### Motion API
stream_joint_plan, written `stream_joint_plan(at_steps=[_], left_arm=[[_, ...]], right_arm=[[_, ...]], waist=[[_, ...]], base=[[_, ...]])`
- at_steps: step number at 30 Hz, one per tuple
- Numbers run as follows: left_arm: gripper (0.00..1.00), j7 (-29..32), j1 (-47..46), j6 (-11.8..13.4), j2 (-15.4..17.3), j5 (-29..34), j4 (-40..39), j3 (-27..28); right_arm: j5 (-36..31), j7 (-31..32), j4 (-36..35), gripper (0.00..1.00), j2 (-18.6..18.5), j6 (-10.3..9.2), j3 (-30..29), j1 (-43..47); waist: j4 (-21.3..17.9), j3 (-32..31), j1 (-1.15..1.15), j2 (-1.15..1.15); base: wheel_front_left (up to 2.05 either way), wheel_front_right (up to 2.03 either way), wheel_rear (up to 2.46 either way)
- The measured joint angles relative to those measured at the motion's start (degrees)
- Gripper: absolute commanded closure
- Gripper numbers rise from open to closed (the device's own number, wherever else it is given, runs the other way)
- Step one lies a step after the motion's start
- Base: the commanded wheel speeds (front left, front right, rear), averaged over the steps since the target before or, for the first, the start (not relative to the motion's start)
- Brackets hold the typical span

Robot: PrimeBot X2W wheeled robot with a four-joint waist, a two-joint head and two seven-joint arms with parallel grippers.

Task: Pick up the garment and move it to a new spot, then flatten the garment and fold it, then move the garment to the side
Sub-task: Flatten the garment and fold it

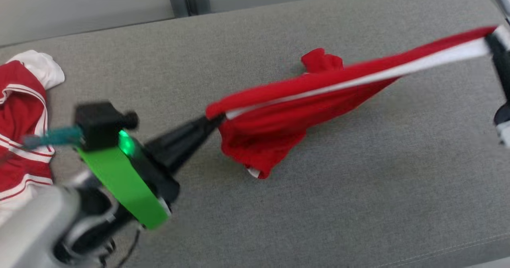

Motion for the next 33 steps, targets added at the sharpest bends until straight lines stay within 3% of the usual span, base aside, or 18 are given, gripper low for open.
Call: stream_joint_plan(at_steps=[2, 5, 7, 10, 13, 15, 19, 22, 26, 29, 33], left_arm=[[1.0, 5.57, -7.63, 1.37, 2.02, -4.8, -2.97, 4.0], [1.0, 13.35, -22.44, 3.64, 1.76, -8.98, -1.18, 7.76], [1.0, 17.33, -34.15, 5.22, -0.73, -9.66, 4.8, 8.83], [1.0, 17.95, -49.72, 6.89, -5.82, -7.05, 16.01, 9.65], [1.0, 13.47, -61.31, 7.11, -10.02, -0.6, 28.42, 9.17], [1.0, 7.44, -65.83, 6.12, -12.35, 3.56, 35.09, 9.01], [1.0, -5.24, -72.95, 1.52, -13.47, 10.68, 43.51, 7.76], [1.0, -11.8, -71.55, -0.05, -14.16, 10.73, 48.09, 6.93], [1.0, -15.06, -61.51, -0.46, -13.43, 7.26, 49.59, 2.0], [1.0, -15.71, -52.37, -0.48, -10.83, 1.7, 45.09, -3.02], [1.0, -18.85, -39.19, -0.54, -4.74, -1.36, 36.01, -10.25]], right_arm=[[1.13, 5.5, -2.85, 1.0, 1.56, 0.0, -3.48, -7.22], [-1.56, 13.07, -1.68, 1.0, 5.39, 0.02, -7.47, -22.34], [-6.24, 17.33, 3.21, 1.0, 9.65, 0.02, -10.1, -35.28], [-15.82, 19.22, 11.74, 1.0, 14.85, 0.03, -12.21, -53.29], [-25.57, 14.4, 20.54, 1.0, 18.62, 0.07, -13.02, -66.65], [-28.63, 9.82, 25.86, 1.0, 20.76, 0.07, -13.74, -71.84], [-29.14, -0.87, 34.27, 1.0, 21.87, 0.08, -13.18, -80.73], [-25.75, -5.79, 38.38, 1.0, 22.03, 0.07, -10.04, -79.5], [-17.98, -9.89, 39.61, 1.0, 22.15, 0.05, -6.01, -67.75], [-14.17, -12.38, 36.67, 1.0, 21.92, 0.0, -3.38, -55.29], [-8.89, -14.99, 28.99, 1.0, 19.41, 0.02, -1.92, -37.56]], waist=[[0.04, 2.16, 0.0, 0.0], [0.12, 6.23, 0.0, 0.0], [0.27, 9.51, 0.01, 0.0], [0.51, 14.36, 0.01, 0.0], [0.79, 19.14, 0.02, 0.0], [0.94, 21.99, 0.02, 0.0], [1.08, 27.24, 0.02, 0.0], [1.05, 30.43, 0.02, 0.0], [0.96, 32.69, 0.02, 0.0], [0.87, 32.16, 0.01, 0.0], [0.76, 30.02, 0.01, 0.0]], base=[[0.0, 0.0, 0.0], [0.0, 0.0, 0.0], [0.0, 0.0, 0.0], [0.0, 0.0, 0.0], [0.0, 0.0, 0.0], [0.0, 0.0, 0.0], [0.0, 0.0, 0.0], [0.0, 0.0, 0.0], [0.0, 0.0, 0.0], [0.0, 0.0, 0.0], [0.0, 0.0, 0.0]])
